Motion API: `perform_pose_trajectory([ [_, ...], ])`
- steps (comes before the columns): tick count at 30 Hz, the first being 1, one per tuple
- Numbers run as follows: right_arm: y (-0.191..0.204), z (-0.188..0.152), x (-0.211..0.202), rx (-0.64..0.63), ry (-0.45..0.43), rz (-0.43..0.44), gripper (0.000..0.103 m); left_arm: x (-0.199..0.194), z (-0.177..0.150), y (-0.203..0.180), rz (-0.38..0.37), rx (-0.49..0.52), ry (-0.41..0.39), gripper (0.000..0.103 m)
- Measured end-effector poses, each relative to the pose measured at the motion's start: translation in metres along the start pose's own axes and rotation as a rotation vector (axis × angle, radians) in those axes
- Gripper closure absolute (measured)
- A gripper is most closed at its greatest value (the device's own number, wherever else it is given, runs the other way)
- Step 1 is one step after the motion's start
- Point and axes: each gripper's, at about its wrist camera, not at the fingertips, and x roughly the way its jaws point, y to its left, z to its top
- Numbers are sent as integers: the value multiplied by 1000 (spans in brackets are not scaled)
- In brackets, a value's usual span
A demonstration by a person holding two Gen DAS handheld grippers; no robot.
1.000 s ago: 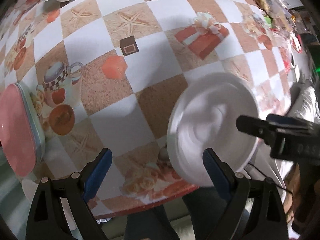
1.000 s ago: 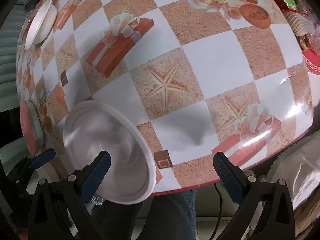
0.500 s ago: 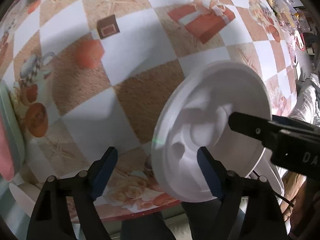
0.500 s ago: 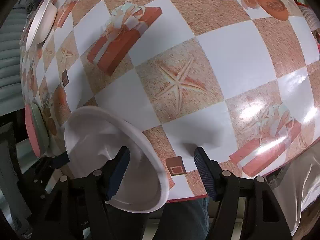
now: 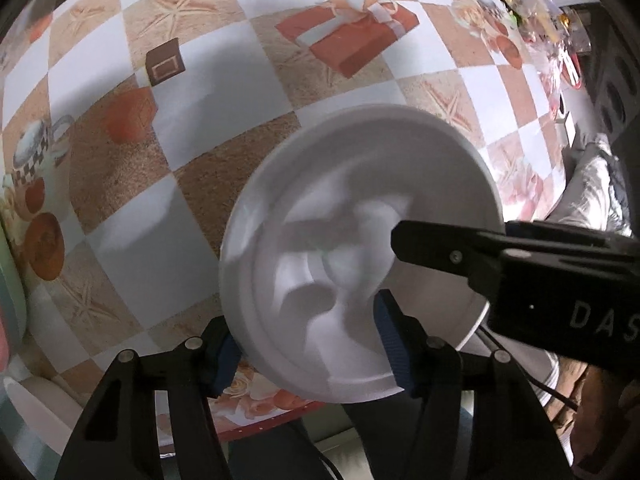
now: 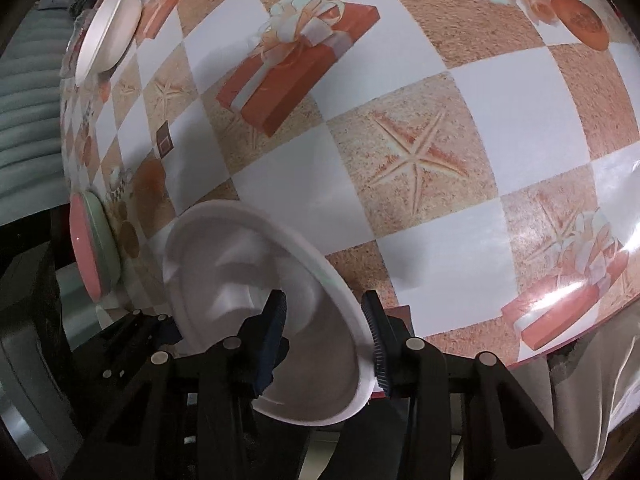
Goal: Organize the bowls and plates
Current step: 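Lift the white plate and carry it beside the pink plate stack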
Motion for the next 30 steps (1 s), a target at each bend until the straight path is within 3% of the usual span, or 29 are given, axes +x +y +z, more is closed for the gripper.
perform_pose_trajectory([
  [10, 5, -5, -6, 1, 16, 39, 61, -17, -1, 4, -16, 8, -21, 38],
  [22, 51, -13, -12, -75, 21, 44, 61, -46, -15, 28, 21, -4, -70, 38],
  [30, 98, -29, -12, -195, 17, 3, 61, -79, -34, 54, 66, -44, -157, 38],
])
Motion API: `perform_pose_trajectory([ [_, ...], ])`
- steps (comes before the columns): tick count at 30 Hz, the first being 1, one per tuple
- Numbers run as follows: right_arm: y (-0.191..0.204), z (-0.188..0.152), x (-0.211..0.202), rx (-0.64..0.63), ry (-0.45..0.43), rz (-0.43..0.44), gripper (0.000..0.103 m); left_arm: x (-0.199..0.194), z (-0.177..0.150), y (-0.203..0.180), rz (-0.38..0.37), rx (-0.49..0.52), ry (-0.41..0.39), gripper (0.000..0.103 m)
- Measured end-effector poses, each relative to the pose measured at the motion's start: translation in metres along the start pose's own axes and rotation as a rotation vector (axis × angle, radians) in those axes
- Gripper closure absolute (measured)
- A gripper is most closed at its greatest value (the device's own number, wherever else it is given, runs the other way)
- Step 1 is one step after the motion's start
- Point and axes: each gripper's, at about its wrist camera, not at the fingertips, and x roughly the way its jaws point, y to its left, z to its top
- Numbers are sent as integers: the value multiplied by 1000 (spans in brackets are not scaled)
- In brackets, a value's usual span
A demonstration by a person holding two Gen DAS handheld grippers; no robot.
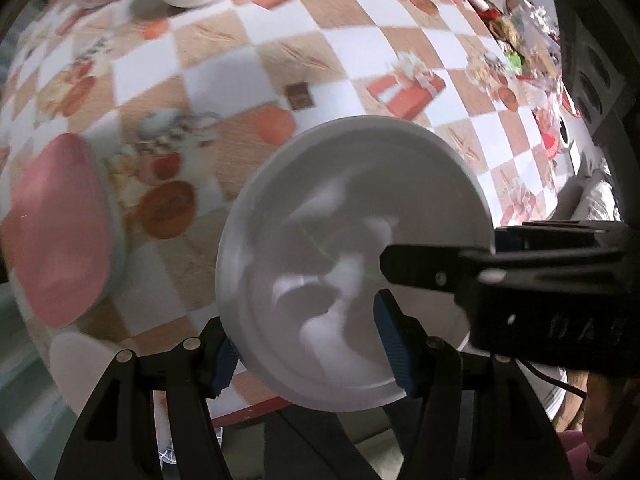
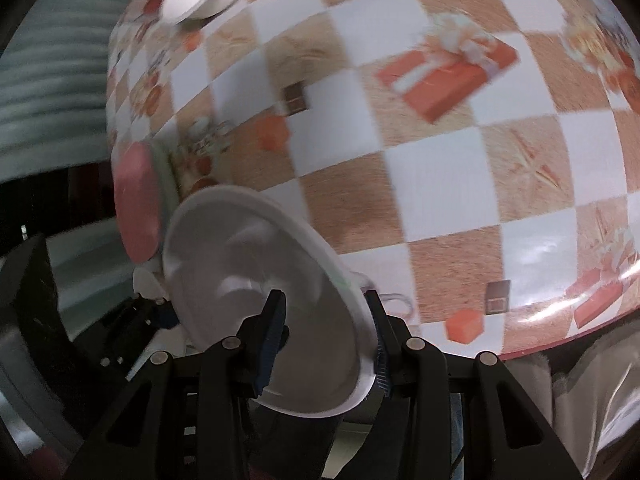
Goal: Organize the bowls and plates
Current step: 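Lift the white plate and carry it beside the pink plate stack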
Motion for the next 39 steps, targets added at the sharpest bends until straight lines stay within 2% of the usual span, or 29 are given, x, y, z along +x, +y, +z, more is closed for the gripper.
perform_pose_trajectory([
  [8, 53, -3, 3, -136, -16, -55, 59, -21, -18, 35, 19, -74, -37, 38],
  [22, 110, -8, 13, -246, 2, -68, 59, -44, -44, 72, 33, -159, -81, 38],
  [30, 159, -15, 37, -349, 57, -48, 59, -64, -74, 111, 65, -244, -101, 38],
  [39, 217, -27, 73, -482, 123, -54, 59, -69, -113, 159, 97, -374, -83, 38],
])
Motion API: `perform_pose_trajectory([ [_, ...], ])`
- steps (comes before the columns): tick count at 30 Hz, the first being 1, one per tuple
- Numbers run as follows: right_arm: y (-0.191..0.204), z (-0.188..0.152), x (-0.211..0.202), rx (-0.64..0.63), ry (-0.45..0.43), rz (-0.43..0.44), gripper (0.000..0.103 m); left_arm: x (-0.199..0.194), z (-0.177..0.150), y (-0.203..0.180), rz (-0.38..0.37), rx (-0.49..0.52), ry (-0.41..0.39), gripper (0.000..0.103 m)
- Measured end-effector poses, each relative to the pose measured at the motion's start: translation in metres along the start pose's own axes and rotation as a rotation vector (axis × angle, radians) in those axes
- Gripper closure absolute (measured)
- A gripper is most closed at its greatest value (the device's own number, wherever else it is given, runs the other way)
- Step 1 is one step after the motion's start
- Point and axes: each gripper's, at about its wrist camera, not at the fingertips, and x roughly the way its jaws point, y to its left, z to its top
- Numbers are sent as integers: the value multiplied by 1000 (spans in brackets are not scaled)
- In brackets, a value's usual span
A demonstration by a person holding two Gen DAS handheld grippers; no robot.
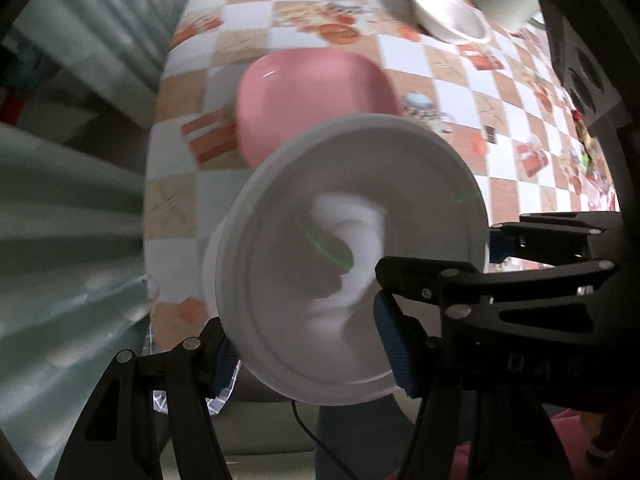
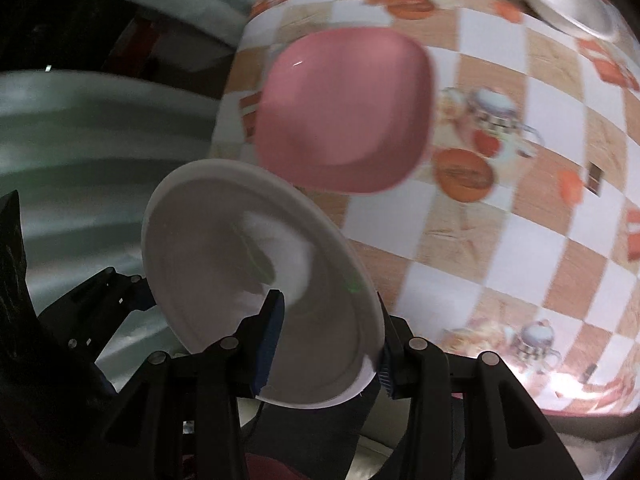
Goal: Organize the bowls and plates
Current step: 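Lift the white plate and carry it beside the pink plate stack, then lower the white plate onto the table and open both grippers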
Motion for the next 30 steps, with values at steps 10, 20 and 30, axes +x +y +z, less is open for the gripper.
perform_pose_trajectory([
  [10, 26, 20, 42, -13, 78, -2, 59, 22, -9, 29, 25, -53, 27, 38],
  [20, 25, 18, 59, -18, 113, -12, 59, 38, -11, 32, 79, -20, 30, 32],
  [30, 9, 15, 45, 12, 67, -23, 5, 41, -7, 55, 95, -110, 22, 18],
])
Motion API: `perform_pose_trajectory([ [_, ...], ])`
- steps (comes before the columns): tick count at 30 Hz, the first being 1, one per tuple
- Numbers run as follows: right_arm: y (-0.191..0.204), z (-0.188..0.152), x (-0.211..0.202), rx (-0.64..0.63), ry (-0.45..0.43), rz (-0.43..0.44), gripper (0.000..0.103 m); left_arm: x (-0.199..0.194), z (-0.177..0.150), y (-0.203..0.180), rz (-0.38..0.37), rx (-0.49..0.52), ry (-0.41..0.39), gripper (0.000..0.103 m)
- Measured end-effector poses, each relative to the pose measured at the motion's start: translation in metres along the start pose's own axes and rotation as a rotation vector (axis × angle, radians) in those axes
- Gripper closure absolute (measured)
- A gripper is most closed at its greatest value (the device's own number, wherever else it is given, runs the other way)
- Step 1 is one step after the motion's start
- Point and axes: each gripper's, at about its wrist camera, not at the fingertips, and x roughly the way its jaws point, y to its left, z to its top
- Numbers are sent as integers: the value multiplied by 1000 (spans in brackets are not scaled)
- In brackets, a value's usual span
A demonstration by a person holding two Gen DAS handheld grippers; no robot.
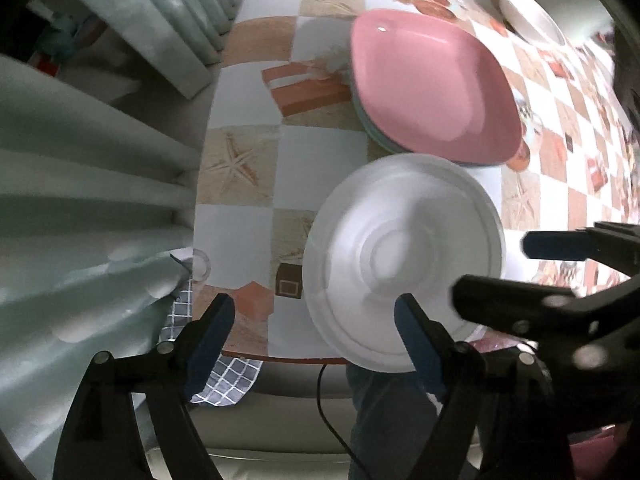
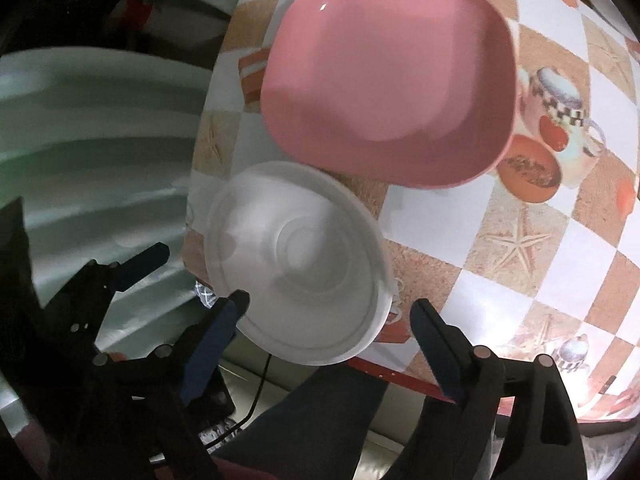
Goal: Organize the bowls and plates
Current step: 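Lower the white plate onto the table and open both grippers, then move both grippers to the second white plate by the tomato bowl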
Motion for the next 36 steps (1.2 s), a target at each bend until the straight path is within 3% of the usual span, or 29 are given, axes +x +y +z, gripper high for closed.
perform_pose_trajectory([
  [3, -6, 1, -11, 5, -31, -19, 0, -3, 4, 4, -17, -23, -12, 8],
  [4, -9, 1, -15, 10, -39, -18, 0, -6, 7, 3, -21, -23, -22, 0],
  [17, -69, -2, -51, 164, -135, -47, 0, -35, 33, -64, -129, 99, -27, 0],
  [23, -117, -4, -82, 272, -193, -78, 0, -52, 63, -102, -184, 148, -27, 0],
  [36, -208, 25, -137, 375, -252, -135, 0, -40, 131, -175, -185, 139, 5, 0],
])
